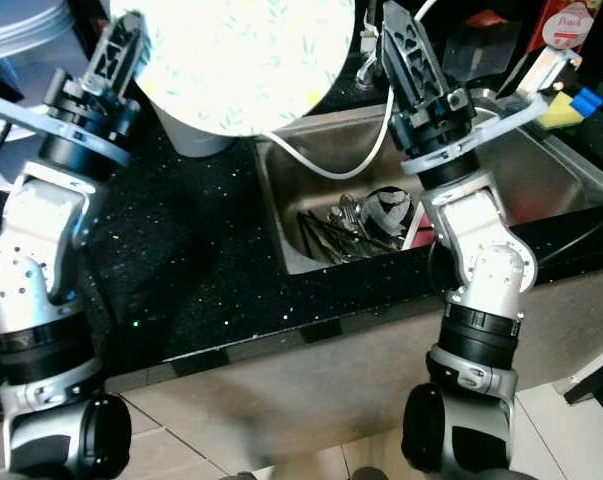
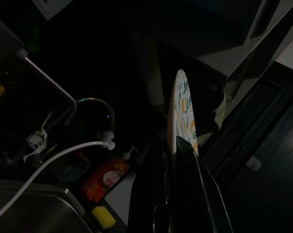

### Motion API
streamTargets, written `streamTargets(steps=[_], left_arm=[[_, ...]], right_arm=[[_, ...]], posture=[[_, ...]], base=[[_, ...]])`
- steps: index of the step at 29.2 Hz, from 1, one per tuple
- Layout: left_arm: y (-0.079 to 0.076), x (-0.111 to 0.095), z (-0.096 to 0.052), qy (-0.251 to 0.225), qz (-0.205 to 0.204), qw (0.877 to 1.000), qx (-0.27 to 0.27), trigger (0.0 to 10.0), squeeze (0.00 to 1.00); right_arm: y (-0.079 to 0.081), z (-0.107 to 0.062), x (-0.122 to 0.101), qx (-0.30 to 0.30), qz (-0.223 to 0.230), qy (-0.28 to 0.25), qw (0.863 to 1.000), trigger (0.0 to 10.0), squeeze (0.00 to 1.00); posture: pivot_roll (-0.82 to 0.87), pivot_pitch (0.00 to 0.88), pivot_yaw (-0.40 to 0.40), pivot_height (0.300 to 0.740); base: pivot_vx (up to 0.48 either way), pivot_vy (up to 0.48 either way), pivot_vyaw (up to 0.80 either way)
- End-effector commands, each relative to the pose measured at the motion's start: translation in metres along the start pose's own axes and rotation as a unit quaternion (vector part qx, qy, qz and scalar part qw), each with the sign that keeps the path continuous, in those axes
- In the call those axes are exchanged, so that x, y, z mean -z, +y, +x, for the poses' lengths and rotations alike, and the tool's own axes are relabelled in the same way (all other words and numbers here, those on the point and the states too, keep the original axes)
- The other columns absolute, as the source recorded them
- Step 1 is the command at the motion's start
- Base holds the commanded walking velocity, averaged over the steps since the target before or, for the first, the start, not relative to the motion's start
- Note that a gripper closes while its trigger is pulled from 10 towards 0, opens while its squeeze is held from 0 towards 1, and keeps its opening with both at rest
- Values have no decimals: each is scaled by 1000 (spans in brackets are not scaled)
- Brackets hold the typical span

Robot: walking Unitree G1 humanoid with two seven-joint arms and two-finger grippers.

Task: Kitchen organization

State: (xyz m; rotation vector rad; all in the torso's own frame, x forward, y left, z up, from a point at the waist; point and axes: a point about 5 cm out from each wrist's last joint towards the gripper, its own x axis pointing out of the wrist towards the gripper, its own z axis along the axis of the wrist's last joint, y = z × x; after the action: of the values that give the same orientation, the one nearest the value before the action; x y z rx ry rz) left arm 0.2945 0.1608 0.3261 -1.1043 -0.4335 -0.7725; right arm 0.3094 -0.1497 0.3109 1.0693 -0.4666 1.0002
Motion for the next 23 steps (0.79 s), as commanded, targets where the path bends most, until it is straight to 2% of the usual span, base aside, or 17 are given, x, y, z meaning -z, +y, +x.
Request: streamTargets(steps=[1, 6, 15, 16, 17, 18, 23], left_arm=[[-6, -5, 0, 2, 10, 1000, 7, 10000, 0], [-7, -2, 2, 10, 5, 1000, 11, 10000, 0], [-5, 3, 3, 32, 15, 999, -3, 10000, 0], [-4, 5, 3, 37, 18, 999, -7, 10000, 0], [-4, 5, 3, 37, 18, 999, -7, 10000, 0], [-4, 6, 2, 42, 19, 999, -10, 10000, 0], [-2, 11, 2, 53, 26, 998, -16, 10000, 0]], right_arm=[[0, -1, 8, 5, 8, 19, 1000, 10000, 0], [-1, 1, 28, 10, 20, 38, 999, 10000, 0], [5, 5, 33, -1, 27, 50, 998, 10000, 0], [5, 5, 33, -1, 25, 51, 998, 3294, 0], [5, 5, 33, -1, 25, 51, 998, 3294, 0], [5, 5, 33, 1, 23, 50, 999, 0, 0], [5, 4, 31, 2, 21, 45, 999, 0, 0]], posture=[[-14, 5, 70, 740], [-13, 1, 74, 740], [-12, 4, 75, 740], [-14, 5, 76, 740], [-14, 5, 76, 740], [-14, 5, 77, 740], [-12, 4, 76, 740]], base=[[0, 0, 0], [0, 0, 0], [0, 0, 0], [0, 0, 0], [0, 0, 0], [0, 0, 0], [0, 0, 0]])
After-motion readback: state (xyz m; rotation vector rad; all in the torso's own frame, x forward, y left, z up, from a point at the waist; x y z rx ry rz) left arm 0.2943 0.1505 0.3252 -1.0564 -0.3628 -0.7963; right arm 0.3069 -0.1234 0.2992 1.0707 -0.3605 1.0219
